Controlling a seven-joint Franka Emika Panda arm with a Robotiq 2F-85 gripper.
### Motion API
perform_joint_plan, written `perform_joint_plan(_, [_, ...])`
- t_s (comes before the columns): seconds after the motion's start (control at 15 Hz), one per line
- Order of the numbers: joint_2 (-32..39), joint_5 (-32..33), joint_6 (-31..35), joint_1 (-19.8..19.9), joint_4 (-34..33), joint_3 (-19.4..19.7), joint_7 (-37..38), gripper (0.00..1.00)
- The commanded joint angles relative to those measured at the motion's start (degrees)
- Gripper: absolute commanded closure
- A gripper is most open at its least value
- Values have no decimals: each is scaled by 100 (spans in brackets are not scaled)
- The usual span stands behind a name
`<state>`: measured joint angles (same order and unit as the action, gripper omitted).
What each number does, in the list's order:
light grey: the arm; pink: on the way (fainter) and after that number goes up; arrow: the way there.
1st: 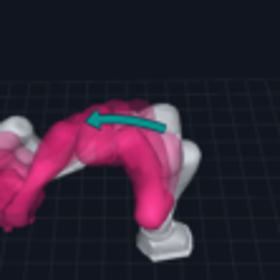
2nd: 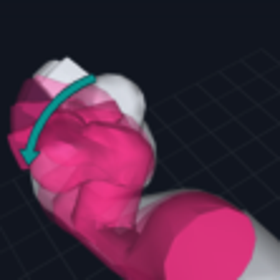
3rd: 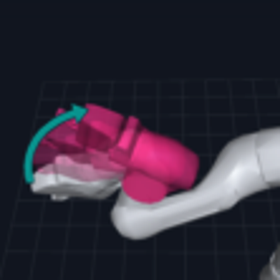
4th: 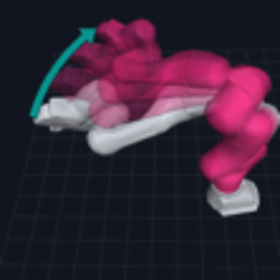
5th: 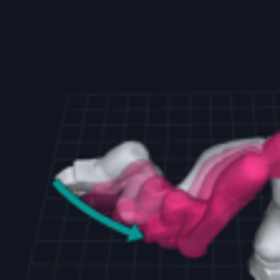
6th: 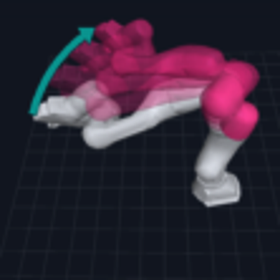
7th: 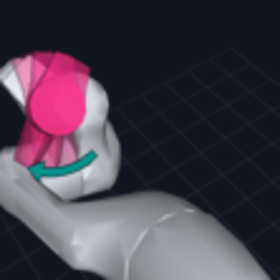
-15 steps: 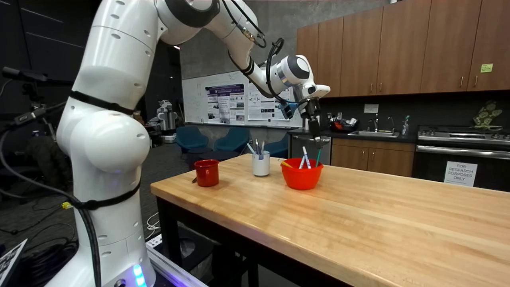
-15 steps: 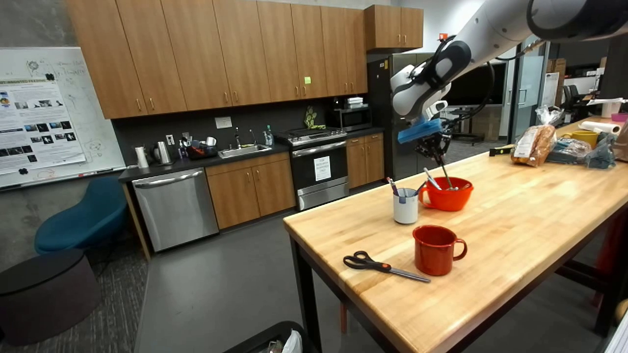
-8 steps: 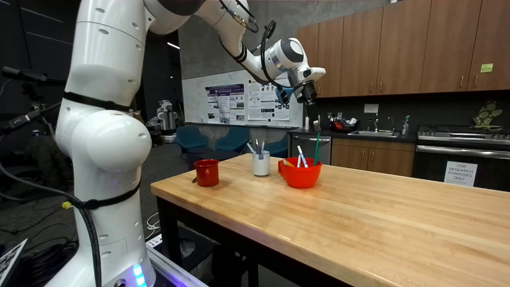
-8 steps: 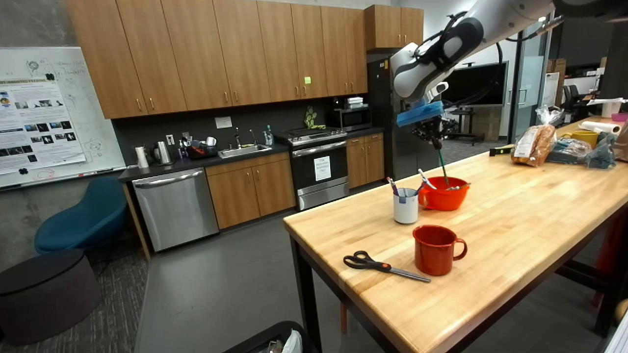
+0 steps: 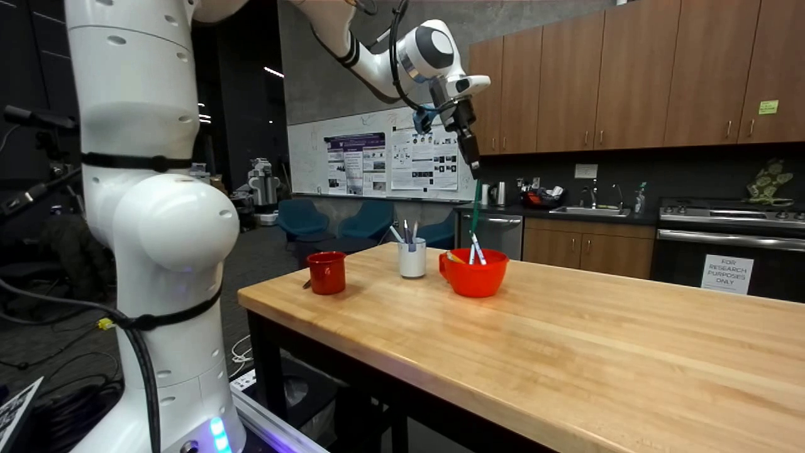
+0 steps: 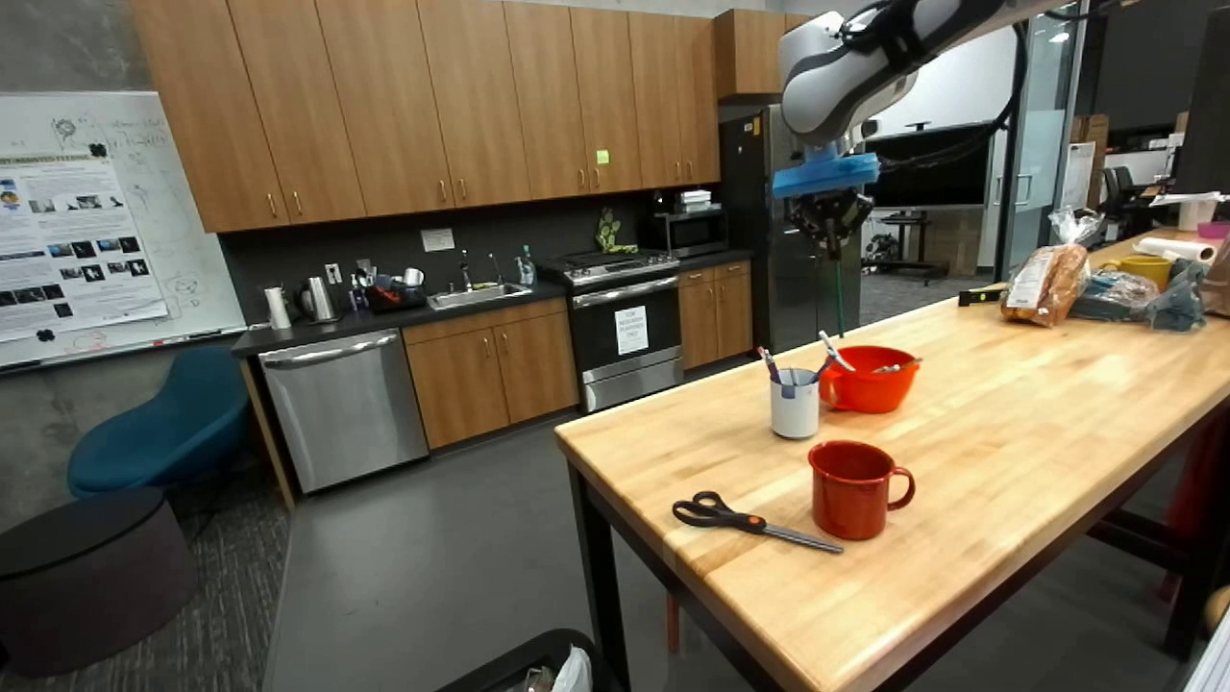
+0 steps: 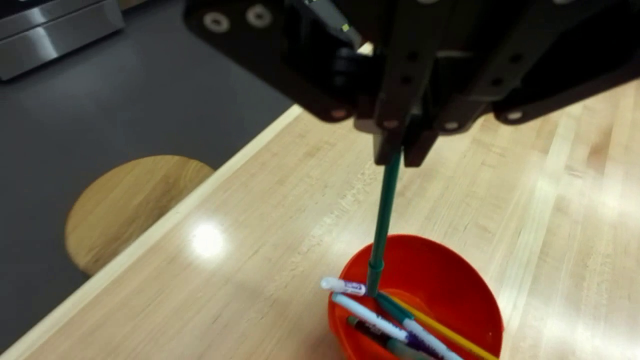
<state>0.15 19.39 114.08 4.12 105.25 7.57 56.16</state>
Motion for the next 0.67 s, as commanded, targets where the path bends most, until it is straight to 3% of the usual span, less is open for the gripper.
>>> perform_joint_plan(0.0, [-765, -505, 377, -22, 673, -196, -595, 98])
perform_joint_plan(0.6, [-1630, -1673, 370, -67, 1548, -550, -2093, 98])
